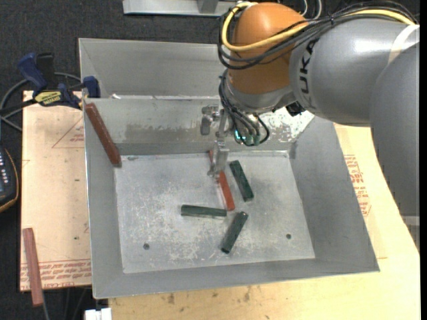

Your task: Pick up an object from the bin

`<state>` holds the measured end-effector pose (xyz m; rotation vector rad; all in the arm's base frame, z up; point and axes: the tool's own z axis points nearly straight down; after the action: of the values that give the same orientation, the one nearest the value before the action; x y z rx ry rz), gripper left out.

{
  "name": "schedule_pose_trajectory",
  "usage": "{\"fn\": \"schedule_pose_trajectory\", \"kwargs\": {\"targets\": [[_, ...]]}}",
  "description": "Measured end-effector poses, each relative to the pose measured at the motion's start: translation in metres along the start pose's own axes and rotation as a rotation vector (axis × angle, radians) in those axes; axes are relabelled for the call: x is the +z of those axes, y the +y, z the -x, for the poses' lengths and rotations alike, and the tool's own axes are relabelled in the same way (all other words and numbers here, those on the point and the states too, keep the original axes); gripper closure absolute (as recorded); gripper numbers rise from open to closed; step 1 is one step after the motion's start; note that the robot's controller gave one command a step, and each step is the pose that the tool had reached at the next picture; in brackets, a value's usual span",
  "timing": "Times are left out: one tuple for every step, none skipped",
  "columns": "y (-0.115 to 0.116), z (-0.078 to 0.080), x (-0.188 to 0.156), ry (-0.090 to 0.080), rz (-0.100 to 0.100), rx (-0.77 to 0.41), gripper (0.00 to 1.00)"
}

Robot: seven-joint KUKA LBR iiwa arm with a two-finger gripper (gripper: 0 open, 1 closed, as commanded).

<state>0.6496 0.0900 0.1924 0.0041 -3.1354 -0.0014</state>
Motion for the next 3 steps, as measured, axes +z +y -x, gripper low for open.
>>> {"fn": "schedule_pose_trajectory", "kwargs": {"targets": [[-0.043,-0.043,0.088,0.001,-0.002,-0.178,0.0],[-0.087,-0.107,0.122,-0.01,0.0,-0.203,0.0],[-0.085,-0.103,0.119,-0.02,0.0,-0.207,1.0]]}}
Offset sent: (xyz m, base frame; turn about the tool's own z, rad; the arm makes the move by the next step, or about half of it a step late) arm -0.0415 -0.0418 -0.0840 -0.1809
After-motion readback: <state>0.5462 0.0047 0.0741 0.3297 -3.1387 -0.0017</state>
